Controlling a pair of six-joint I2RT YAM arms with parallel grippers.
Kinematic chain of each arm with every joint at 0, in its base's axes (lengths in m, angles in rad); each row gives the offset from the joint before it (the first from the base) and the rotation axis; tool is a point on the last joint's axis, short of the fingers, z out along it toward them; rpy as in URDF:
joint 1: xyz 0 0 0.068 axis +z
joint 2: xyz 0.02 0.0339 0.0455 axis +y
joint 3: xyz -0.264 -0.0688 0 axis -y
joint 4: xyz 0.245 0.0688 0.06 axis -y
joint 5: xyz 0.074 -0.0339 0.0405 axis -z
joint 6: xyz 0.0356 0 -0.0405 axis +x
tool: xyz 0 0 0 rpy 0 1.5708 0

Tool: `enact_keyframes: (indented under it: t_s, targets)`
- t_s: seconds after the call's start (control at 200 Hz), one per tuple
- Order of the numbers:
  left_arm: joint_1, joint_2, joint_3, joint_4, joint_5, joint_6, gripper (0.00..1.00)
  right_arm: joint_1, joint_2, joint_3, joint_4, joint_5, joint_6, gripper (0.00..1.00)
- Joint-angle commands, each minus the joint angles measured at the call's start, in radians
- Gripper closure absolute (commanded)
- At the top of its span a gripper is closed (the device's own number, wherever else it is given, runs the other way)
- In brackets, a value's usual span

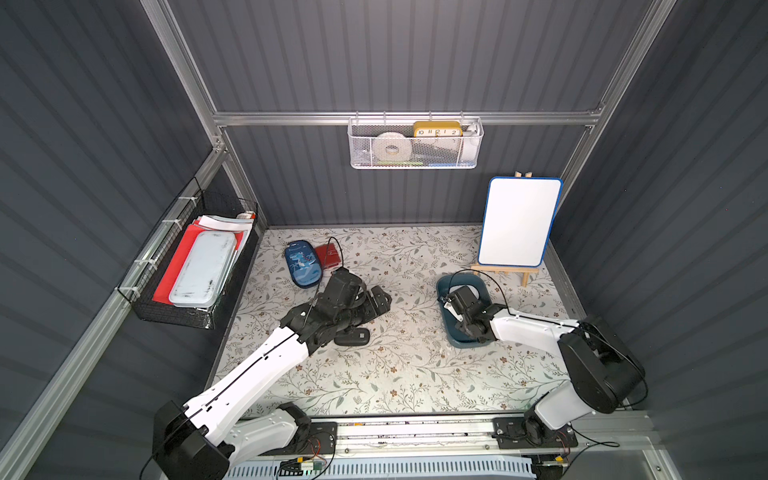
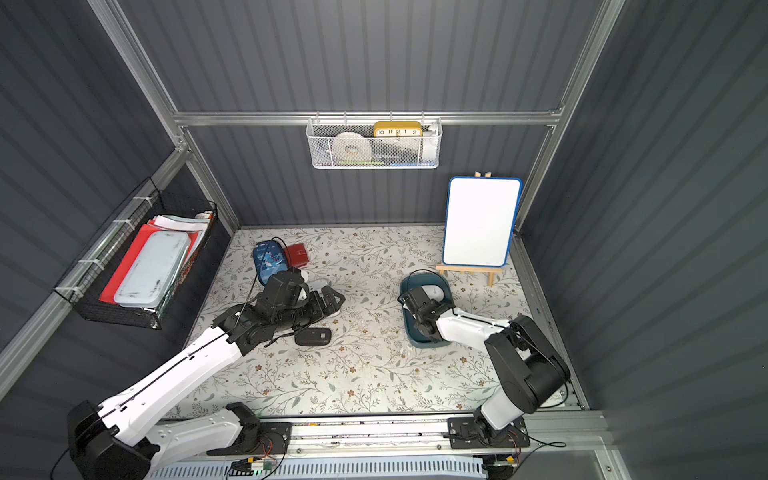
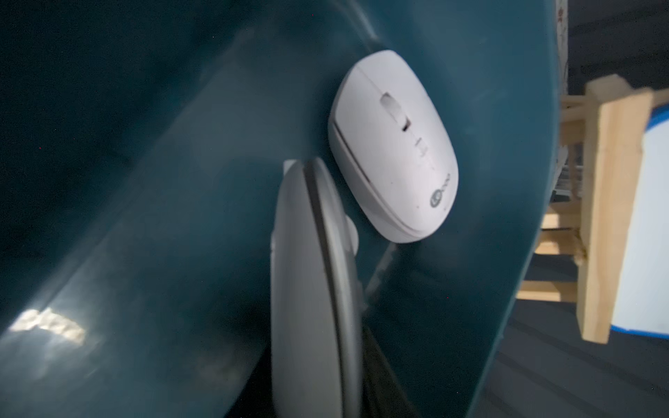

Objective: Put the mouse in the storage box
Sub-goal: Place the mouse in the storage box.

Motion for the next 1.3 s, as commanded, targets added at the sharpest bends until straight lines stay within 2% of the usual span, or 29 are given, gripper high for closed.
enact_keyframes:
  t_s: [0.0, 0.245, 0.435, 0.56, 0.705, 0.76, 0.866, 0.991, 1.011, 1.031, 1.141, 1.296]
  targets:
    - [0.005, -0.009, -0.022, 0.000, -0.002, 0.037, 0.00, -0.016, 0.018, 0.001, 0.101, -0.002, -0.138, 0.85]
    - [0.006, 0.015, -0.020, 0.002, 0.007, 0.055, 0.00, -0.055, 0.115, 0.010, 0.197, -0.022, -0.315, 0.78]
    - [0.004, 0.031, -0.025, 0.007, 0.015, 0.059, 0.01, -0.086, 0.160, 0.031, 0.244, -0.018, -0.379, 0.69]
    - [0.005, 0.038, -0.026, 0.010, 0.024, 0.058, 0.01, -0.080, 0.147, 0.026, 0.212, -0.047, -0.350, 0.47]
    - [0.005, 0.043, -0.023, 0.010, 0.029, 0.056, 0.01, -0.069, 0.080, 0.031, 0.149, -0.077, -0.328, 0.44]
    - [0.006, 0.044, -0.020, 0.007, 0.028, 0.058, 0.00, -0.067, 0.050, 0.031, 0.127, -0.079, -0.330, 0.32]
    - [0.006, 0.042, -0.018, 0.007, 0.027, 0.058, 0.00, -0.057, -0.016, 0.031, 0.059, -0.095, -0.326, 0.30]
    - [0.006, 0.044, -0.017, 0.009, 0.026, 0.059, 0.01, -0.045, -0.101, 0.040, -0.088, -0.181, -0.294, 0.29]
    - [0.005, 0.044, -0.017, 0.010, 0.027, 0.060, 0.01, -0.043, -0.116, 0.040, -0.102, -0.188, -0.291, 0.14]
    - [0.006, 0.045, -0.018, 0.010, 0.027, 0.061, 0.01, -0.041, -0.127, 0.037, -0.106, -0.192, -0.291, 0.11]
    - [0.005, 0.048, -0.014, 0.008, 0.027, 0.060, 0.01, -0.036, -0.160, 0.028, -0.112, -0.175, -0.277, 0.09]
    - [0.005, 0.036, -0.013, 0.002, 0.023, 0.061, 0.01, -0.024, -0.172, 0.023, -0.138, -0.174, -0.227, 0.14]
